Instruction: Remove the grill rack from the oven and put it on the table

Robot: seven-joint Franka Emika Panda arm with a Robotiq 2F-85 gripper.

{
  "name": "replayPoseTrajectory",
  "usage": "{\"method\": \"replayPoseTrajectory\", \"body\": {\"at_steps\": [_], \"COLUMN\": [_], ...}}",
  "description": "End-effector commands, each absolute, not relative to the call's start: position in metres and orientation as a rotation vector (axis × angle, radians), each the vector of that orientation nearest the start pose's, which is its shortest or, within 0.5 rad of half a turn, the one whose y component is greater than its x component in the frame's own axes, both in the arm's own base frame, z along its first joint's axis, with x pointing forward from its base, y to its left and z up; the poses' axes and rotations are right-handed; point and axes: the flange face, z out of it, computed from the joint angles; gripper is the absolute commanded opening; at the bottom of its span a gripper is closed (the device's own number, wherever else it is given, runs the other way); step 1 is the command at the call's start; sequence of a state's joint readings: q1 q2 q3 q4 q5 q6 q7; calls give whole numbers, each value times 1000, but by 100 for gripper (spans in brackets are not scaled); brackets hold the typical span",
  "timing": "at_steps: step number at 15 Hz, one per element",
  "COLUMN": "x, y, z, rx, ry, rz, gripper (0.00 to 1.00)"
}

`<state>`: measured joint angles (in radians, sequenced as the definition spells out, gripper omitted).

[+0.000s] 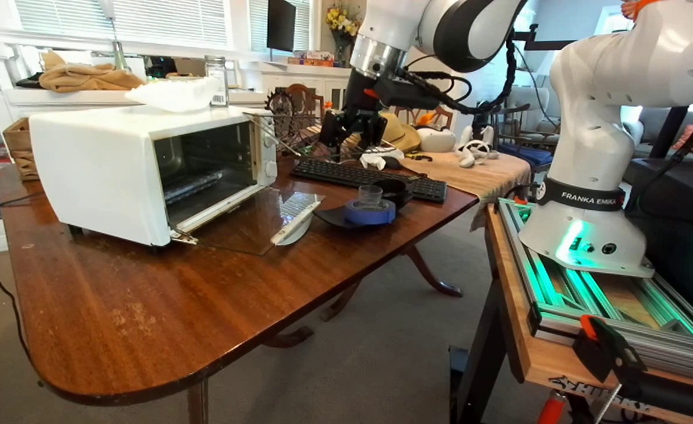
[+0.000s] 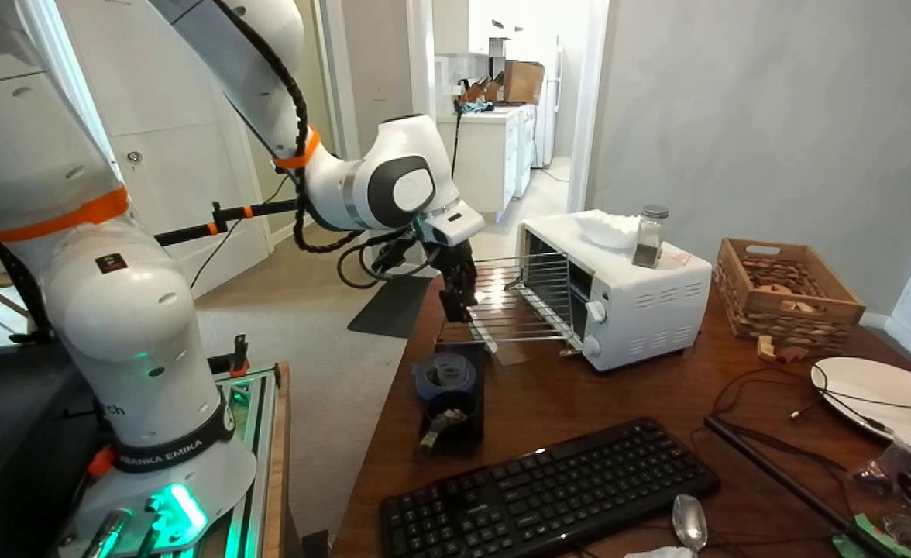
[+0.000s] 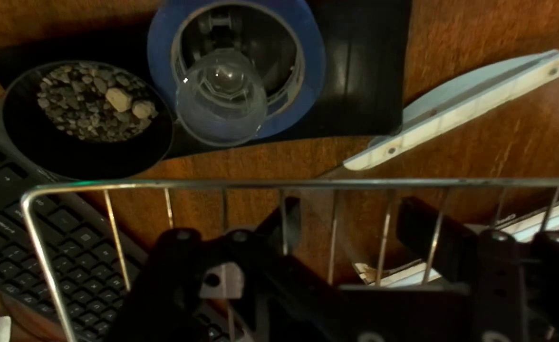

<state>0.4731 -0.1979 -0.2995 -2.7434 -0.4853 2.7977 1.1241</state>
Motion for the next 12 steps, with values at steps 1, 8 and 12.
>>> {"method": "replayPoseTrajectory", "body": {"at_steps": [1, 8, 12], "x": [409, 411, 414], "y": [66, 11, 1], "z": [302, 302, 294], "rx": [-2901, -2728, -2738], "ry": [870, 1167, 1175], "rz": [-412, -275, -288], "gripper": [33, 33, 58]}}
